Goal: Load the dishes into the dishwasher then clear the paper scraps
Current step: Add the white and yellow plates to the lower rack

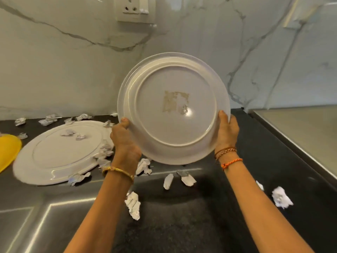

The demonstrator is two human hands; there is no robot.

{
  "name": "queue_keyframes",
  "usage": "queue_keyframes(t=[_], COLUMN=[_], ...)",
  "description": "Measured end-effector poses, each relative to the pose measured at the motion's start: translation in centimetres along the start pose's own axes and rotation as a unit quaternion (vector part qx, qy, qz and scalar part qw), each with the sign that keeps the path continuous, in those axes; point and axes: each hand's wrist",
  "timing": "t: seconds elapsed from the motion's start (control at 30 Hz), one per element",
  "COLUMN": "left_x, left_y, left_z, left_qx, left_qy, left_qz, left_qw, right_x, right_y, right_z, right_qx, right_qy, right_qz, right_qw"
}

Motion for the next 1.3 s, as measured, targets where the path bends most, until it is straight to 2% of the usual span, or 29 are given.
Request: queue_keyframes(t=[0.1, 0.27, 0.43, 0.5, 0.67, 0.8, 0.9, 0.97, 1.07, 1.1, 1.2, 1.3], left_x=[-1.9, -5.5, -7.9, -8.6, -13.1, -17.9, -21.5, -25.8, -28.6, -30.3, -34.6, -38.4], left_y=[1.9, 5.2, 8.6, 10.0, 13.4, 15.8, 16.4, 16.5, 15.9, 16.0, 16.0, 16.4], left_z=[-1.6, -7.6, -16.5, -19.9, -31.0, -40.6, -45.2, -50.2, -50.3, -51.2, -53.7, -55.3], left_qx=[-0.066, -0.182, -0.297, -0.32, -0.397, -0.453, -0.486, -0.518, -0.531, -0.536, -0.518, -0.478], left_qy=[-0.089, -0.176, -0.154, -0.138, -0.16, -0.194, -0.226, -0.266, -0.29, -0.3, -0.364, -0.45], left_qz=[0.012, 0.034, 0.04, 0.033, 0.07, 0.115, 0.151, 0.21, 0.292, 0.324, 0.401, 0.429], left_qw=[0.994, 0.967, 0.941, 0.937, 0.901, 0.863, 0.831, 0.785, 0.741, 0.72, 0.662, 0.62], right_x=[-1.3, -4.1, -6.4, -7.4, -11.1, -12.8, -12.5, -11.0, -8.2, -7.0, -3.9, -1.8], right_y=[-4.8, -14.1, -23.8, -27.5, -40.4, -51.1, -56.3, -62.4, -64.6, -66.3, -70.3, -73.1], right_z=[-1.6, -4.6, -6.9, -7.7, -11.3, -15.7, -18.6, -20.9, -22.6, -23.1, -24.7, -25.0], right_qx=[0.072, 0.19, 0.298, 0.332, 0.41, 0.478, 0.522, 0.564, 0.518, 0.522, 0.546, 0.571], right_qy=[-0.037, -0.032, -0.064, -0.064, -0.122, -0.123, -0.057, 0.019, 0.129, 0.169, 0.256, 0.267], right_qz=[-0.014, -0.004, 0.001, 0.002, -0.046, -0.102, -0.118, -0.129, -0.113, -0.098, 0.008, 0.159], right_qw=[0.997, 0.981, 0.952, 0.941, 0.903, 0.864, 0.843, 0.815, 0.838, 0.831, 0.797, 0.76])
Point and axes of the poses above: each hand's wrist, its own z-axis towards the middle knuckle, its own y-axis out of the palm, x = y × z, and after that the axes turned 6 degrees about y, right-handed
